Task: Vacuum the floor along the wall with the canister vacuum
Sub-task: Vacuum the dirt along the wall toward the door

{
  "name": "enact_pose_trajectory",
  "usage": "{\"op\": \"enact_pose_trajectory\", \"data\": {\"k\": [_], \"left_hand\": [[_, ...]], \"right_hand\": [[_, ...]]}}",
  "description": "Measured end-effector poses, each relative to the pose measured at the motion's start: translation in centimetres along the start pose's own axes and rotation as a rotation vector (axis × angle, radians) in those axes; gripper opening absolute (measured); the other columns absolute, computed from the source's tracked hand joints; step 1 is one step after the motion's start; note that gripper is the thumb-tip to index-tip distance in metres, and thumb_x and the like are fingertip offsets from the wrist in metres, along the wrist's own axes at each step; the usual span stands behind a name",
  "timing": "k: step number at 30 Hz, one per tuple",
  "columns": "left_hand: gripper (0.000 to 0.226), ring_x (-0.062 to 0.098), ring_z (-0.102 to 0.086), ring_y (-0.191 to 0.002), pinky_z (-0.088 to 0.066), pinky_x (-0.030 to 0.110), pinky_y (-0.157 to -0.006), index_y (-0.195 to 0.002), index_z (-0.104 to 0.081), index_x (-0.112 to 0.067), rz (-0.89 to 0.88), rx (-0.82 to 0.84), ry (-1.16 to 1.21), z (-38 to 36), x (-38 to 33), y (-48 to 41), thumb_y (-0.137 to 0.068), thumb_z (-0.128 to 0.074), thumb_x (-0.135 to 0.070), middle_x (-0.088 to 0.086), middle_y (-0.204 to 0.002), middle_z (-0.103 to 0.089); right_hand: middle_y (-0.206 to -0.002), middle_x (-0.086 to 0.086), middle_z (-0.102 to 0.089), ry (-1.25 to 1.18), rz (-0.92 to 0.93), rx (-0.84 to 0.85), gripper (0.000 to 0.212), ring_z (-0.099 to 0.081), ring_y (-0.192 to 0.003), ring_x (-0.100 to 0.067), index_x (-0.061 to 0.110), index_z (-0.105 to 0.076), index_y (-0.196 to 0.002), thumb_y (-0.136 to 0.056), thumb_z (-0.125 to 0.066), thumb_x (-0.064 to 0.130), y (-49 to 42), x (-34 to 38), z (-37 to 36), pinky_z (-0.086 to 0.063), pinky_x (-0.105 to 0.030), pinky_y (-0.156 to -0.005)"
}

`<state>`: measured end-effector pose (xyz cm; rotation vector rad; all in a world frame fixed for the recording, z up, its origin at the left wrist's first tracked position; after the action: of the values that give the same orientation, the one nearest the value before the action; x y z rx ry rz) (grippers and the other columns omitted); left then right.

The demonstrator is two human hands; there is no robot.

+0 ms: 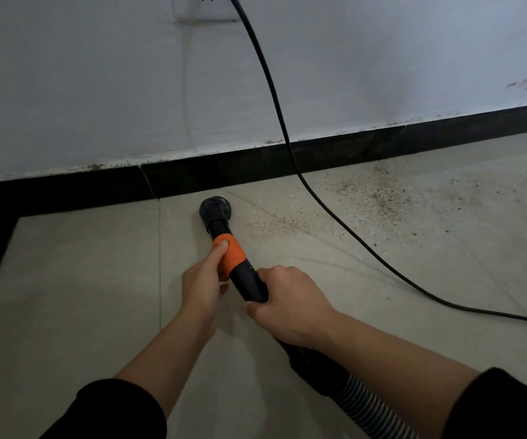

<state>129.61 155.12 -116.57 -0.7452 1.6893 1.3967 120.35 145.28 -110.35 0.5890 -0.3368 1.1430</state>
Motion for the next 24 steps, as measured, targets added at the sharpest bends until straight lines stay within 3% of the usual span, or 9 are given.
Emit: {"op": "enact_pose_trajectory", "data": {"k": [6, 13, 24], "left_hand": [[0.015, 0.022, -0.063, -0.097, -0.049, 0.042, -0.092, -0.083, -0.061, -0.025, 0.011, 0.030, -0.046, -0.5, 0.5, 1.6, -0.088, -0.065, -0.039, 0.004, -0.101, -0.066], [0.021, 0.025, -0.063, -0.099, -0.047, 0.036, -0.083, -0.089, -0.064, -0.022, 0.053, 0.091, -0.067, -1.7, 0.8, 2.7, -0.087, -0.065, -0.043, 0.010, -0.107, -0.068], [0.022, 0.019, -0.060, -0.085, -0.046, 0.032, -0.076, -0.091, -0.064, -0.021, 0.087, 0.176, -0.125, -2.9, 1.2, 4.8, -0.089, -0.063, -0.043, 0.010, -0.103, -0.068]], "right_hand": [[-0.065, 0.002, -0.051, 0.015, -0.023, 0.014, 0.020, -0.050, -0.058, -0.018, 0.020, -0.047, -0.075, -0.083, -0.063, 0.030, 1.8, -0.8, 0.2, -0.033, -0.026, -0.048], [-0.065, 0.001, -0.052, 0.044, -0.055, -0.009, 0.021, -0.053, -0.060, -0.020, 0.019, -0.048, -0.074, -0.081, -0.063, 0.031, 3.1, -1.6, 1.1, -0.035, -0.028, -0.049], [-0.063, 0.001, -0.051, 0.065, -0.096, -0.011, 0.024, -0.052, -0.059, -0.021, 0.019, -0.046, -0.069, -0.079, -0.063, 0.032, 5.4, -2.6, 1.8, -0.037, -0.029, -0.050]]}}
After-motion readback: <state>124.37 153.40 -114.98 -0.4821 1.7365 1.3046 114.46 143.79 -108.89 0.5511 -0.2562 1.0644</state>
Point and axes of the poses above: each hand's wrist, its own y-axis away from the middle knuckle, its own z-axis out of the back of the hand, x = y × z, the point moved 6 cm from there along -y, towards the middle knuckle
